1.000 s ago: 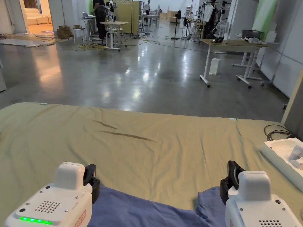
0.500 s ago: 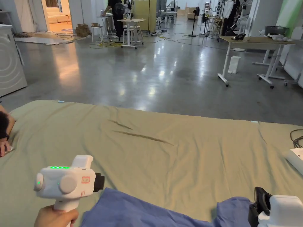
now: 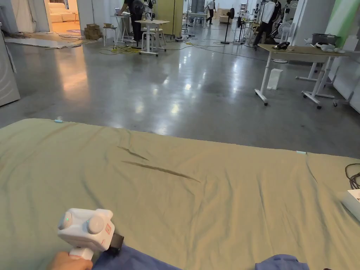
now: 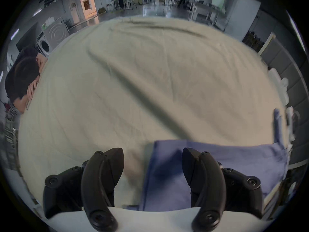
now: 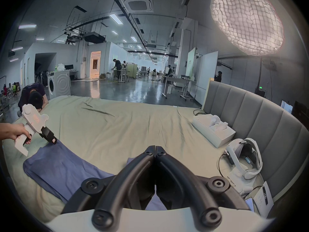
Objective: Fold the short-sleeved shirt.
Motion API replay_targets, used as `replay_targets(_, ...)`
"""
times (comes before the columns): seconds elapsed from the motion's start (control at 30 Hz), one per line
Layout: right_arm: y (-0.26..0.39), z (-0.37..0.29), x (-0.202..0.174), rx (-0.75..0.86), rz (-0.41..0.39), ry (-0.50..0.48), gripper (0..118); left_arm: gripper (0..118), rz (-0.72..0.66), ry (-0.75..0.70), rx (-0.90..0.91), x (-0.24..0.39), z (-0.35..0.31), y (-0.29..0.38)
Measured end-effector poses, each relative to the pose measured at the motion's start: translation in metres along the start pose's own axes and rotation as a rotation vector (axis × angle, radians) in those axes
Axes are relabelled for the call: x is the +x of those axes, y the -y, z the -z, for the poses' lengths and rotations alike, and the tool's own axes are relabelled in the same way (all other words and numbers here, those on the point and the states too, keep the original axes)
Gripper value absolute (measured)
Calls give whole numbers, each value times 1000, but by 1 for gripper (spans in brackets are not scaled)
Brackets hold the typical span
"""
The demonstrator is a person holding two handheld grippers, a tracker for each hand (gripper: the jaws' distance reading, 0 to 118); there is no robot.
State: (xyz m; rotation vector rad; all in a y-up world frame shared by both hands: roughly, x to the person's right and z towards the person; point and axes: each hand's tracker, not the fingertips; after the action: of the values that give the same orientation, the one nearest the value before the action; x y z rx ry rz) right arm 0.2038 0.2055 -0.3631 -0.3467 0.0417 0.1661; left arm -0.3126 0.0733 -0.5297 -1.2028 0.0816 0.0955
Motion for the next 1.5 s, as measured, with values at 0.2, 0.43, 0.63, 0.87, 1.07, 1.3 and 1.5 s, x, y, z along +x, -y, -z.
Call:
replay_targets(0.2,11,8,8,-44,-4,21,0,46,96,-88,61,27,9,13)
replay_targets(0.43,15,27,17,-95,50,27,0,6,251,-120,76,54,8,22)
replay_targets(0.63,2,97,45,-271,75,19,10,5,139,-16,186,42,-31,31)
replay_targets(0.87,-4,222,70,-582,133,-76,68,5,25,73,348,41,-92,52)
replay_targets(1.07,37,284,55,-784,149,-82,68,5,-32,78,361,40,-99,66)
replay_targets(1.3,50,279,48,-748,134,-69,3,5,-57,71,333,37,-94,70)
replay_targets(1.5,38,243,55,-639,123,-62,3,5,-51,69,329,38,-97,70)
